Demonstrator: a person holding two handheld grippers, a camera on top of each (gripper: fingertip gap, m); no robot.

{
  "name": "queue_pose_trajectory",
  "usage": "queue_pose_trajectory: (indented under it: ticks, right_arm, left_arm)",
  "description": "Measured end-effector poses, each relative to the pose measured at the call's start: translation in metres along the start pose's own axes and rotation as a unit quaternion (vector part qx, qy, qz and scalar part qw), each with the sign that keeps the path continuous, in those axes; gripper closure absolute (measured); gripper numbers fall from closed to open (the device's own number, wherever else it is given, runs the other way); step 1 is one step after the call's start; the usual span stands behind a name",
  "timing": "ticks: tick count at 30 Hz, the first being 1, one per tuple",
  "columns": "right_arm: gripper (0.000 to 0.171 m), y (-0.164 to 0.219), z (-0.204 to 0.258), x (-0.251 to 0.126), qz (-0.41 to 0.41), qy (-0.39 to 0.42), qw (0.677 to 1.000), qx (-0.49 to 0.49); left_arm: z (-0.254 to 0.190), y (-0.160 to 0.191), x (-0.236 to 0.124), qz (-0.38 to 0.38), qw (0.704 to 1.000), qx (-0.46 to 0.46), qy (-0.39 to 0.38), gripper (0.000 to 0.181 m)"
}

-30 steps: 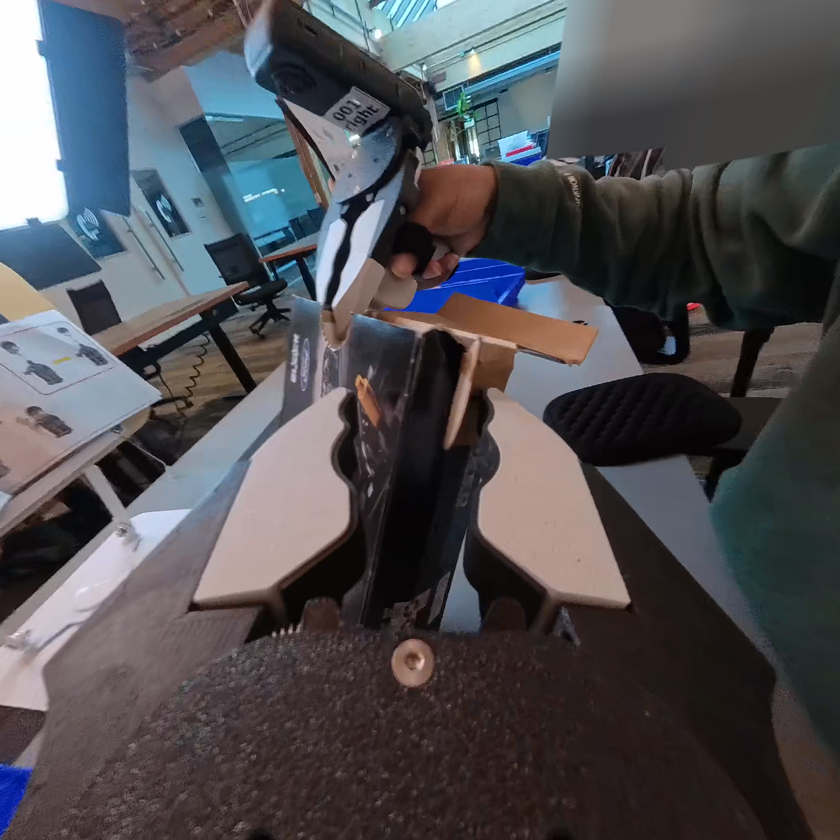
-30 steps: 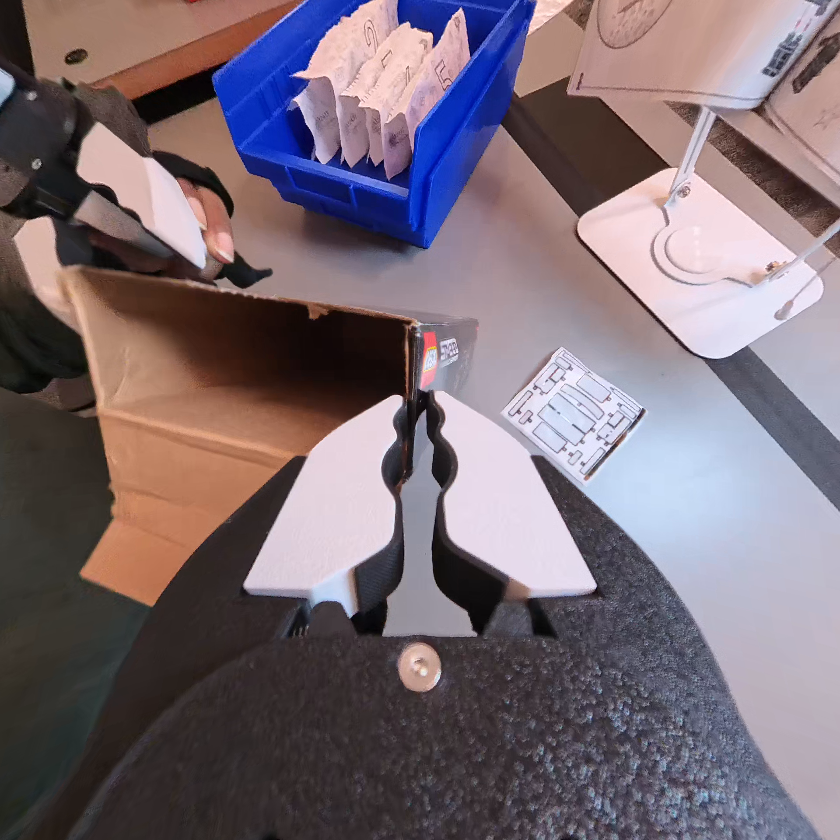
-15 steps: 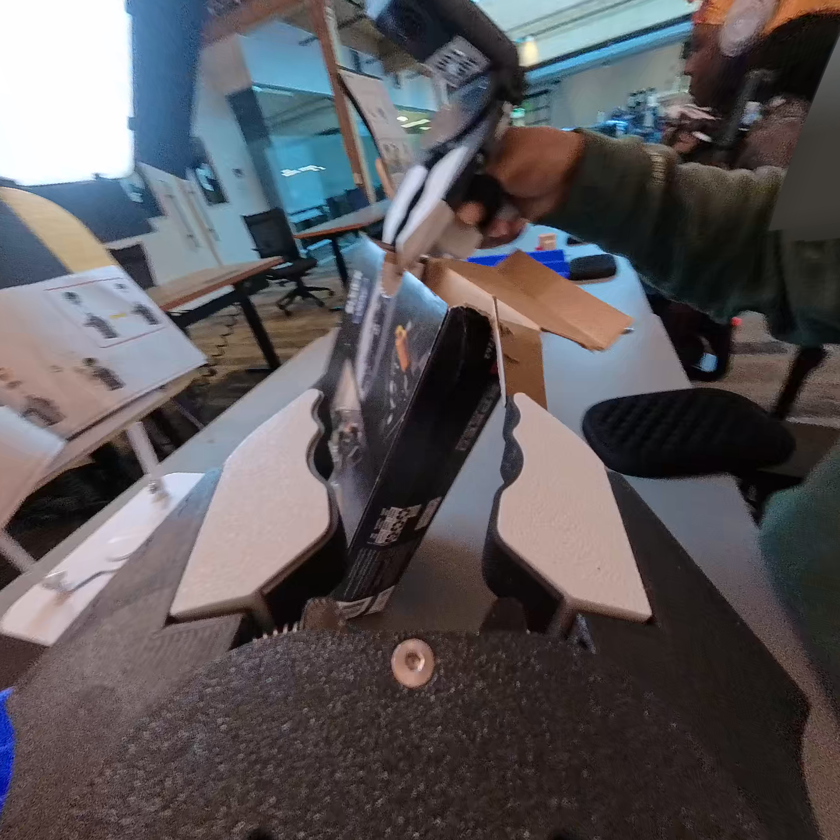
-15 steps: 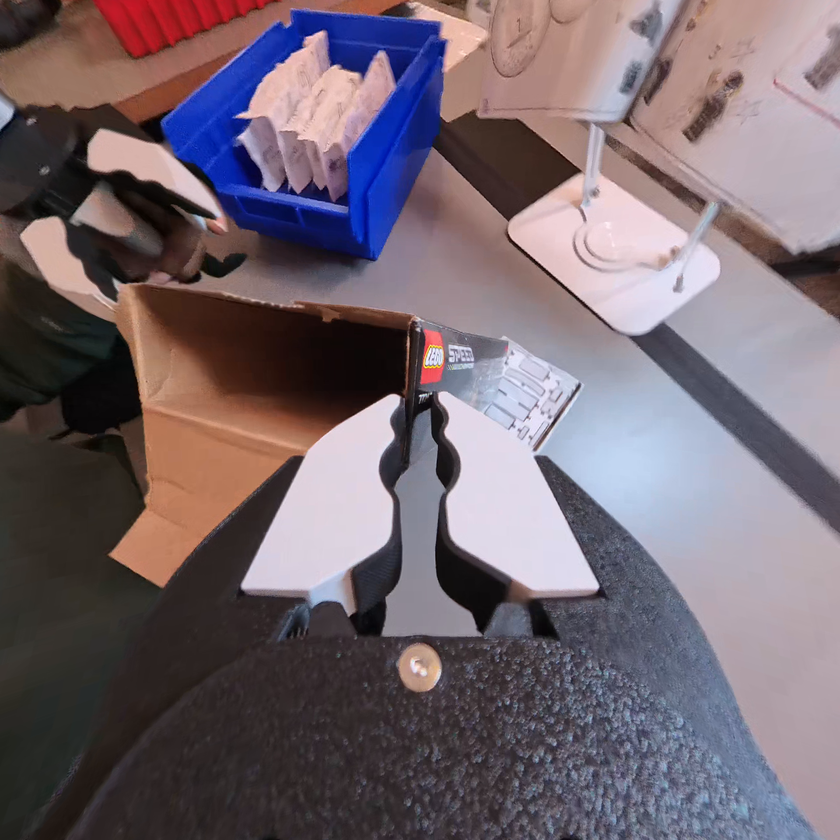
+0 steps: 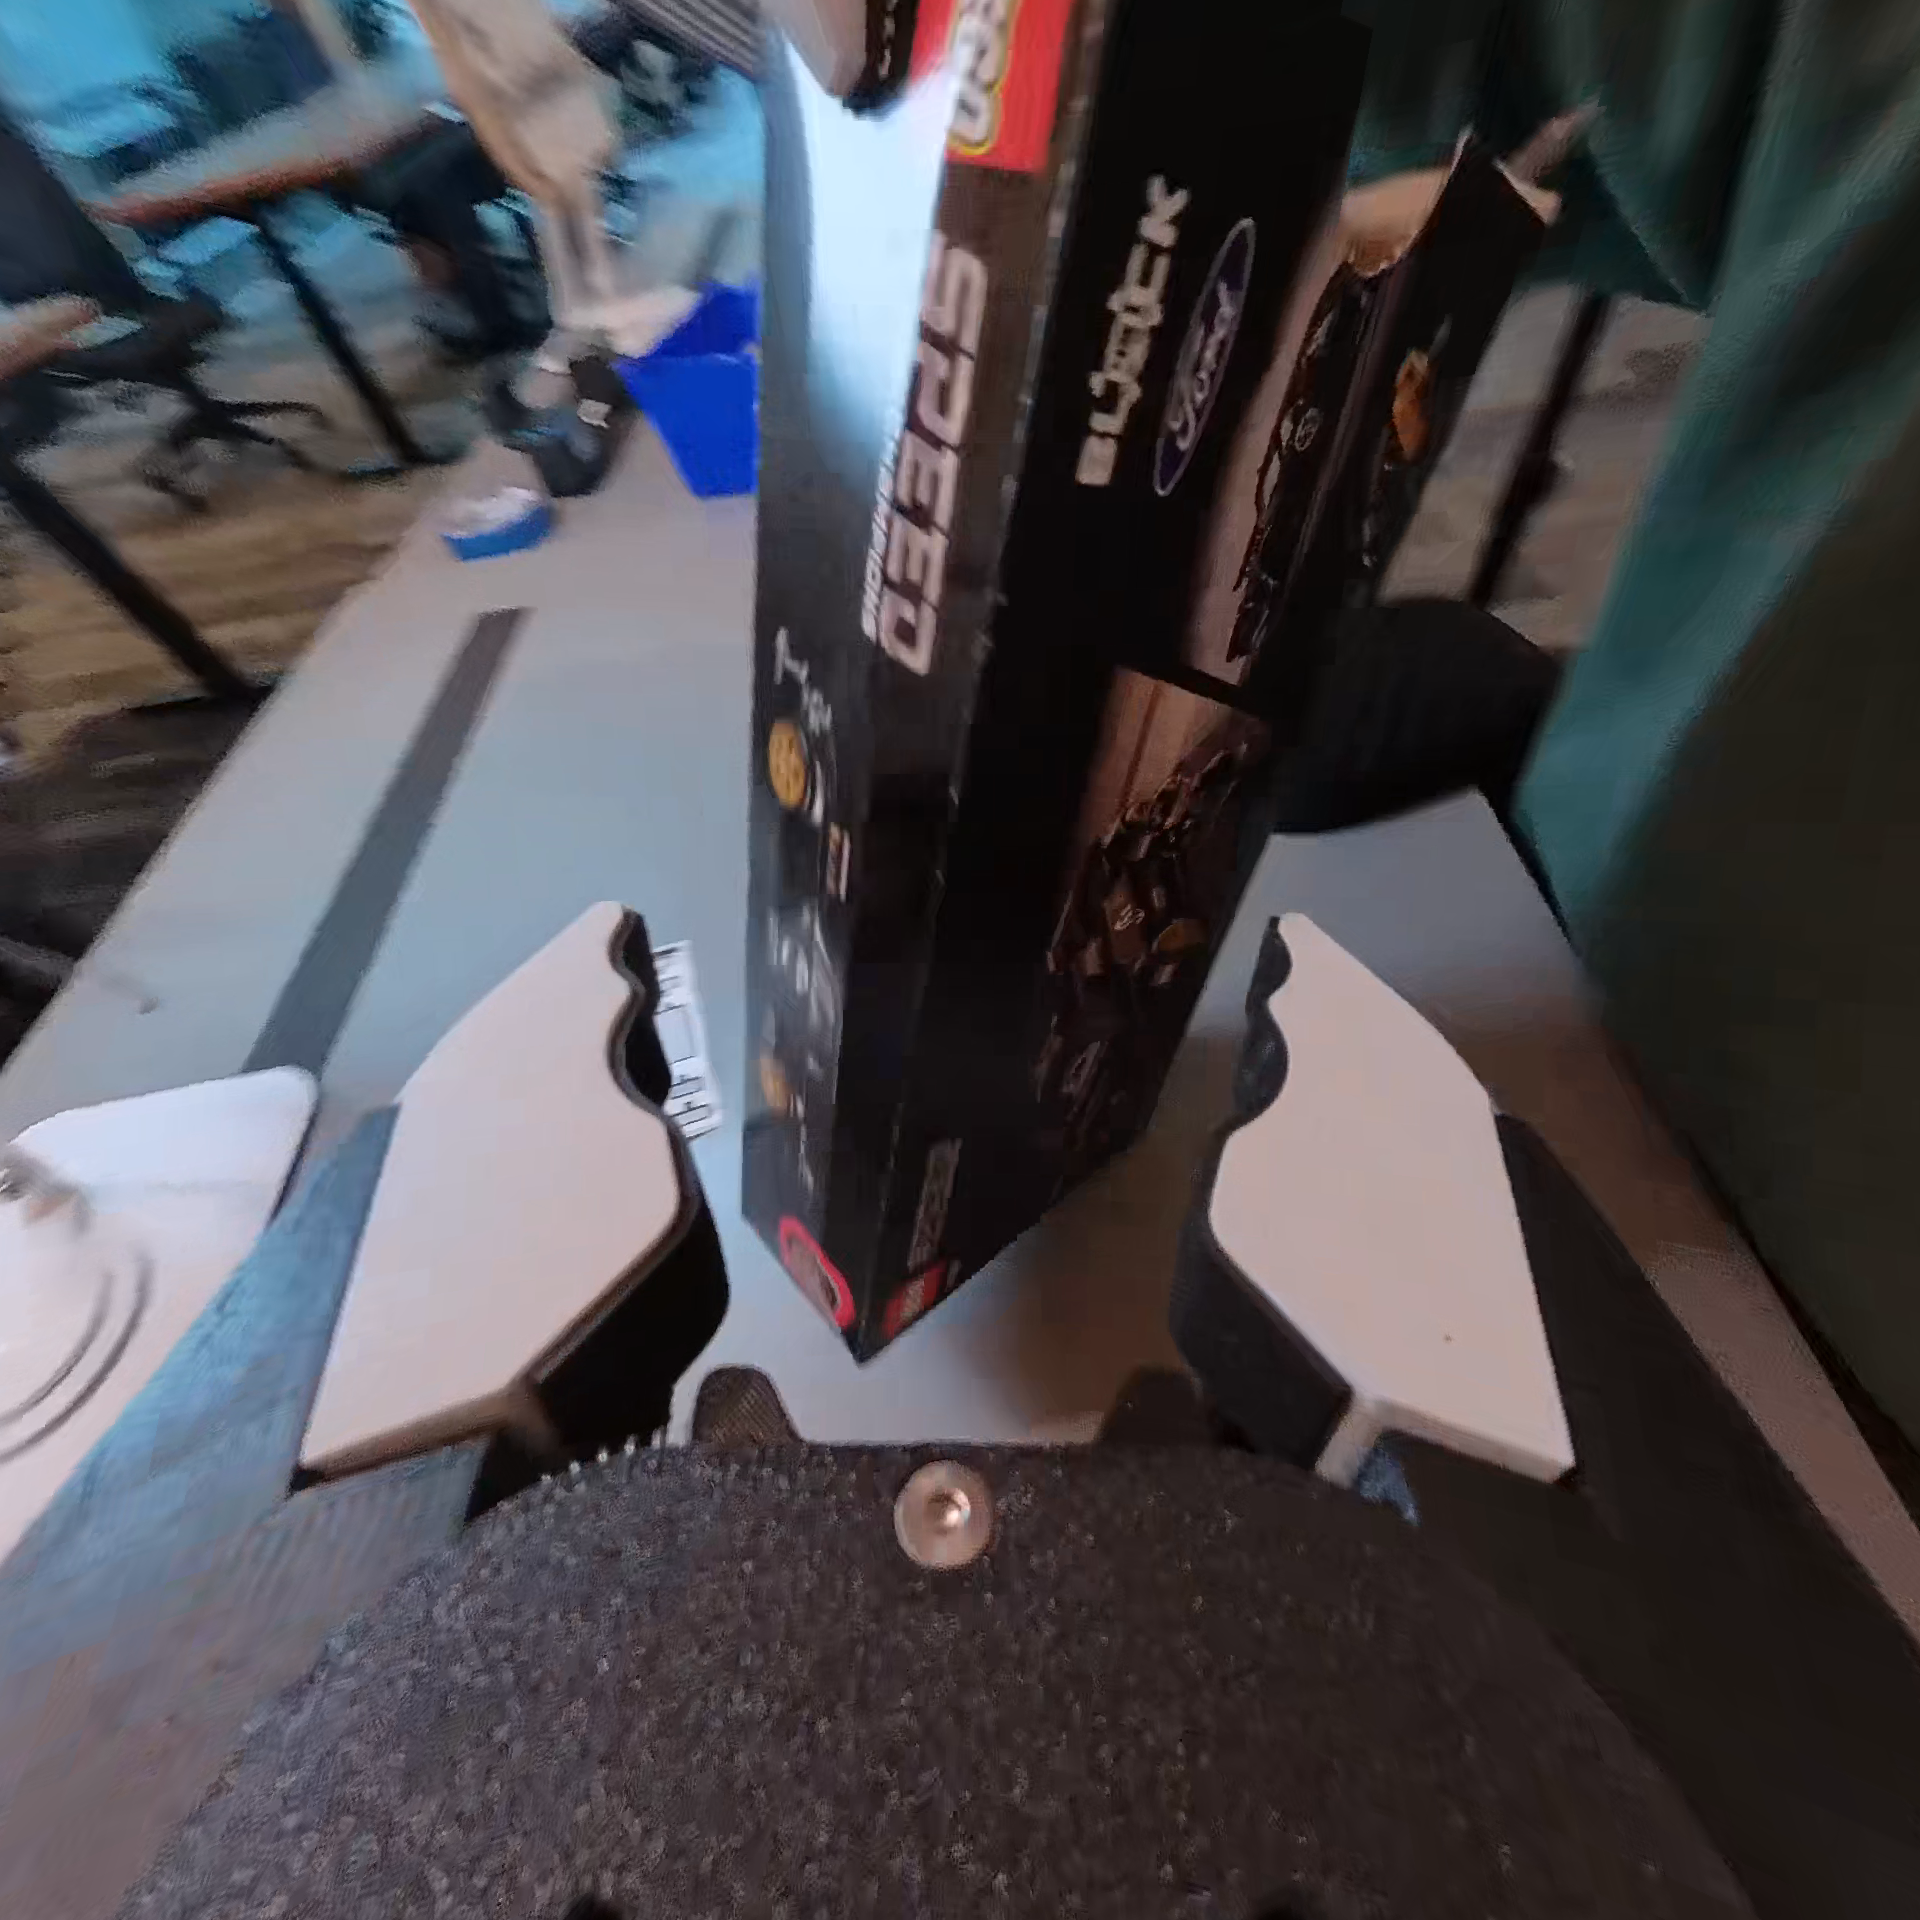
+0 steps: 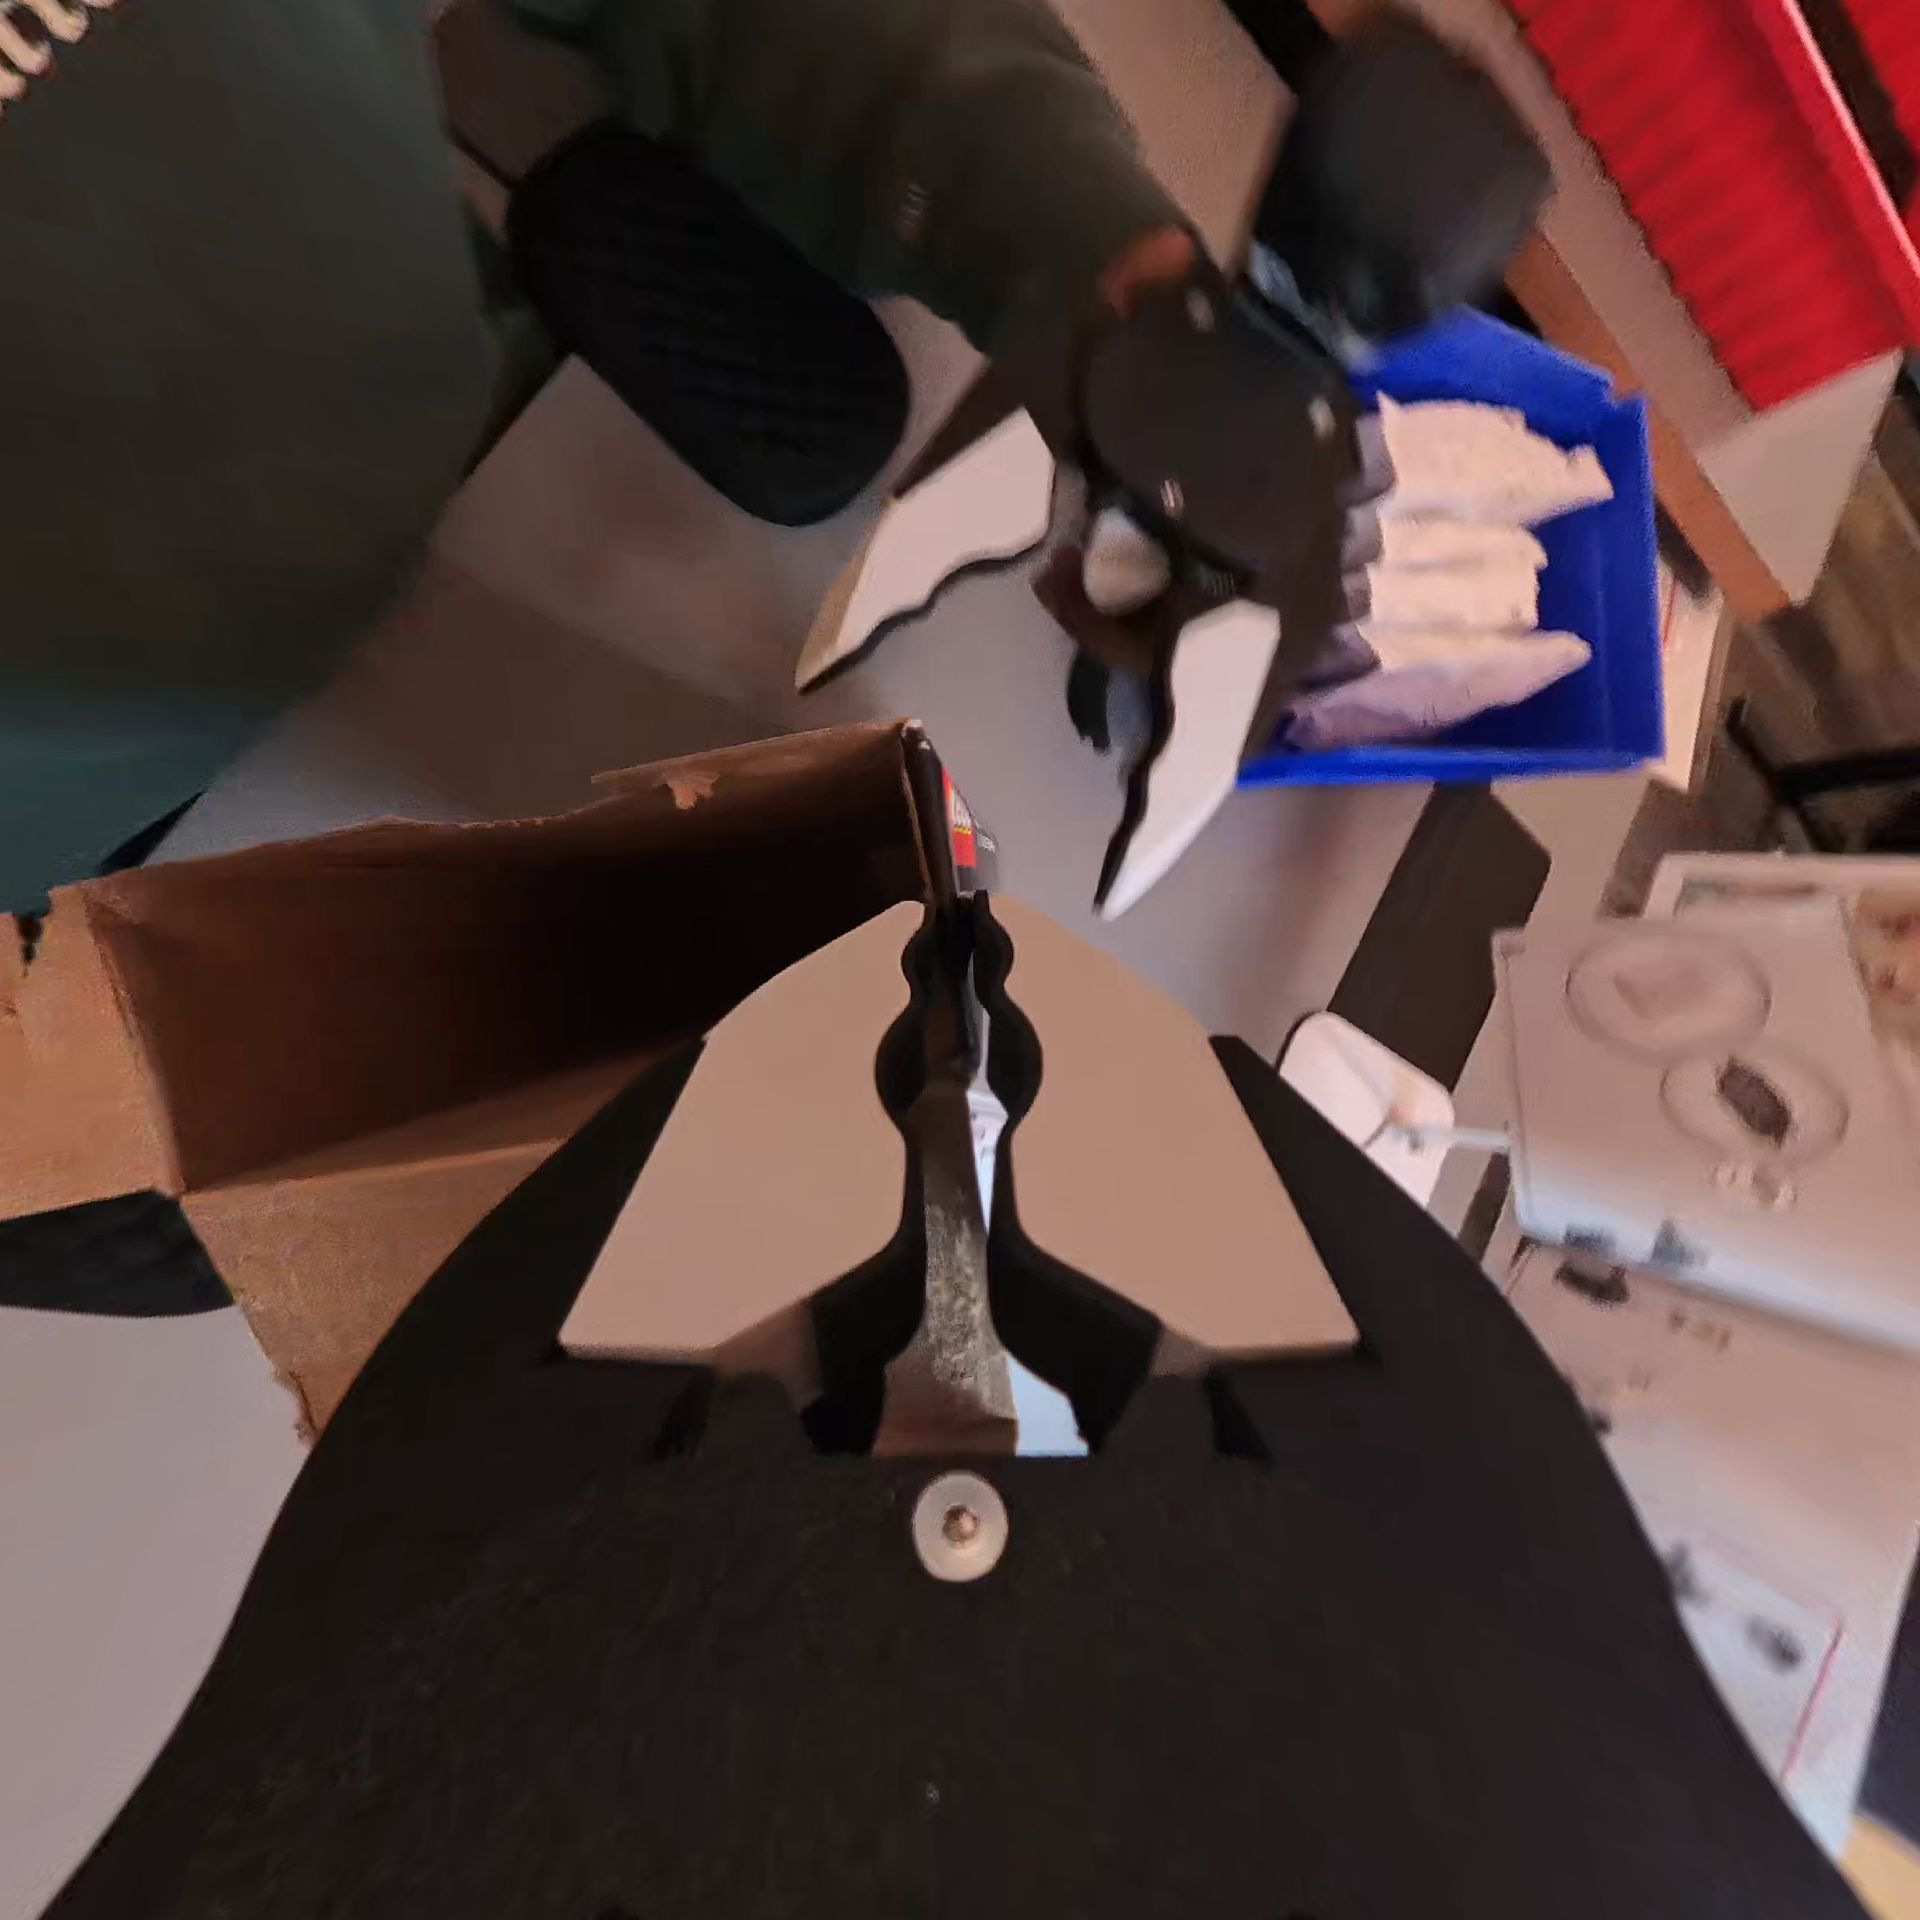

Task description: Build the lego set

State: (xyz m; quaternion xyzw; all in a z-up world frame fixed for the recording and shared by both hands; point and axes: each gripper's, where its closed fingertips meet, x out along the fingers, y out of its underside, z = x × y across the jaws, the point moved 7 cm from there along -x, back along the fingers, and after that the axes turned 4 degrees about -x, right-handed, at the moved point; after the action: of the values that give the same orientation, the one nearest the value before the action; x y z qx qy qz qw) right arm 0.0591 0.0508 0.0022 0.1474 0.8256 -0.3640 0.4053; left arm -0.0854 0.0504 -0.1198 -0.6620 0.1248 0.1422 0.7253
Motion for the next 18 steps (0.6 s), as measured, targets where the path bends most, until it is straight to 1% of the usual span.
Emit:
queue_pose_trajectory:
  ticks: [1, 2, 3, 5, 6, 8, 9, 11, 13, 14, 15, 16, 18]
  right_arm:
    - [0.165, -0.012, 0.000, 0.005, -0.004, -0.006, 1.000, -0.022]
    - [0.165, -0.021, 0.001, 0.010, -0.008, -0.013, 0.999, -0.040]
    - [0.165, -0.029, 0.002, 0.014, -0.009, -0.016, 0.998, -0.053]
    - [0.165, -0.037, 0.005, 0.020, -0.019, -0.018, 0.997, -0.068]
    - [0.165, -0.037, 0.006, 0.020, -0.028, -0.012, 0.998, -0.063]
    - [0.163, -0.032, 0.007, 0.014, -0.031, 0.017, 0.999, -0.038]
    - [0.158, -0.028, 0.006, 0.007, -0.044, 0.048, 0.998, -0.011]
    - [0.158, -0.017, 0.004, -0.022, -0.099, 0.118, 0.987, 0.049]
    - [0.148, 0.007, 0.006, -0.059, -0.142, 0.201, 0.963, 0.112]
    - [0.143, 0.025, 0.012, -0.074, -0.144, 0.235, 0.950, 0.145]
    - [0.138, 0.048, 0.020, -0.084, -0.128, 0.261, 0.940, 0.180]
    - [0.137, 0.077, 0.031, -0.087, -0.094, 0.280, 0.931, 0.214]
    - [0.135, 0.140, 0.063, -0.076, 0.004, 0.293, 0.917, 0.272]
  left_arm:
    - [-0.002, -0.001, 0.006, 0.015, 0.999, 0.008, 0.038, 0.069]
    - [-0.005, -0.001, 0.013, 0.029, 0.997, 0.012, 0.073, 0.068]
    - [-0.006, -0.001, 0.020, 0.043, 0.995, 0.020, 0.092, 0.070]
    - [-0.013, 0.001, 0.031, 0.060, 0.989, 0.045, 0.129, 0.085]
    - [-0.017, 0.001, 0.033, 0.047, 0.988, 0.046, 0.138, 0.097]
    - [-0.018, 0.001, 0.035, 0.025, 0.993, 0.035, 0.107, 0.100]
    - [-0.017, 0.003, 0.033, 0.015, 0.996, 0.026, 0.088, 0.100]
    - [-0.017, 0.010, 0.026, -0.002, 0.999, 0.019, 0.042, 0.100]
    - [-0.017, 0.016, 0.016, -0.018, 0.999, 0.019, -0.019, 0.101]
    - [-0.017, 0.019, 0.010, -0.020, 0.998, 0.019, -0.057, 0.101]
    - [-0.017, 0.022, 0.003, -0.020, 0.995, 0.022, -0.092, 0.101]
    - [-0.019, 0.025, -0.003, -0.022, 0.992, 0.027, -0.122, 0.101]
    - [-0.021, 0.032, -0.013, -0.022, 0.982, 0.032, -0.184, 0.100]
